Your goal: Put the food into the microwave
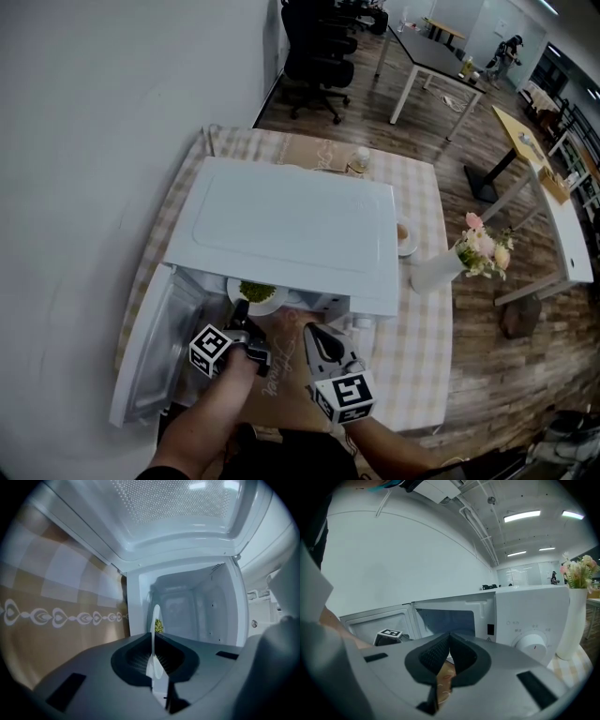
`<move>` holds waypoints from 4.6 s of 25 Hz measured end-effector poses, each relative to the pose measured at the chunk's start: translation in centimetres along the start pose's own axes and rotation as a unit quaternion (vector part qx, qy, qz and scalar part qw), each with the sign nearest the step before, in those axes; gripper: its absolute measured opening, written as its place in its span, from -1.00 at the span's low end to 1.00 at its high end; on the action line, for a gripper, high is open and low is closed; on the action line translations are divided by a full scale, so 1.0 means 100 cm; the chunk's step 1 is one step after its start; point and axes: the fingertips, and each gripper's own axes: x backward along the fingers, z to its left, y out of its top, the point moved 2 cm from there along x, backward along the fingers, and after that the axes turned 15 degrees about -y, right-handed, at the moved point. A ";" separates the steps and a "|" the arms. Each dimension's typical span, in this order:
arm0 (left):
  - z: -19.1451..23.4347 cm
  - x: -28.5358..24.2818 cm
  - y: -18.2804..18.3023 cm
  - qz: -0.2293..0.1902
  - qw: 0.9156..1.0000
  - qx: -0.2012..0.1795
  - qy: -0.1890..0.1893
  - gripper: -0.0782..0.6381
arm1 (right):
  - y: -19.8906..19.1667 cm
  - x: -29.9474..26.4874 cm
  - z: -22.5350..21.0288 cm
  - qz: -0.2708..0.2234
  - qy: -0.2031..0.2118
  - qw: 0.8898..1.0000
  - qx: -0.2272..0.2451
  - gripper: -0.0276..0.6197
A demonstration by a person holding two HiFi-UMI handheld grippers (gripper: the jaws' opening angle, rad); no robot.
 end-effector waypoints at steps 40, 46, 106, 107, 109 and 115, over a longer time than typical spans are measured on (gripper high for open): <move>-0.009 -0.008 0.002 0.025 0.996 -0.082 0.001 -0.70 | -0.006 0.008 -0.013 0.016 -0.003 1.000 -0.004 -0.89; -0.014 0.001 -0.019 0.063 0.995 -0.081 0.010 -0.70 | -0.007 0.010 -0.009 0.012 0.002 1.000 -0.006 -0.89; -0.230 0.253 -0.025 0.221 0.842 -0.449 -0.200 -0.76 | 0.022 0.190 0.104 -0.064 -0.056 0.996 -0.030 -0.89; -0.234 0.262 -0.023 0.221 0.829 -0.474 -0.196 -0.76 | 0.023 0.196 0.107 -0.068 -0.061 0.995 -0.031 -0.89; -0.240 0.279 -0.017 0.216 0.801 -0.528 -0.181 -0.76 | 0.023 0.209 0.112 -0.074 -0.070 0.994 -0.030 -0.89; -0.260 0.322 -0.002 0.207 0.756 -0.593 -0.185 -0.76 | 0.026 0.245 0.125 -0.094 -0.093 0.990 -0.040 -0.89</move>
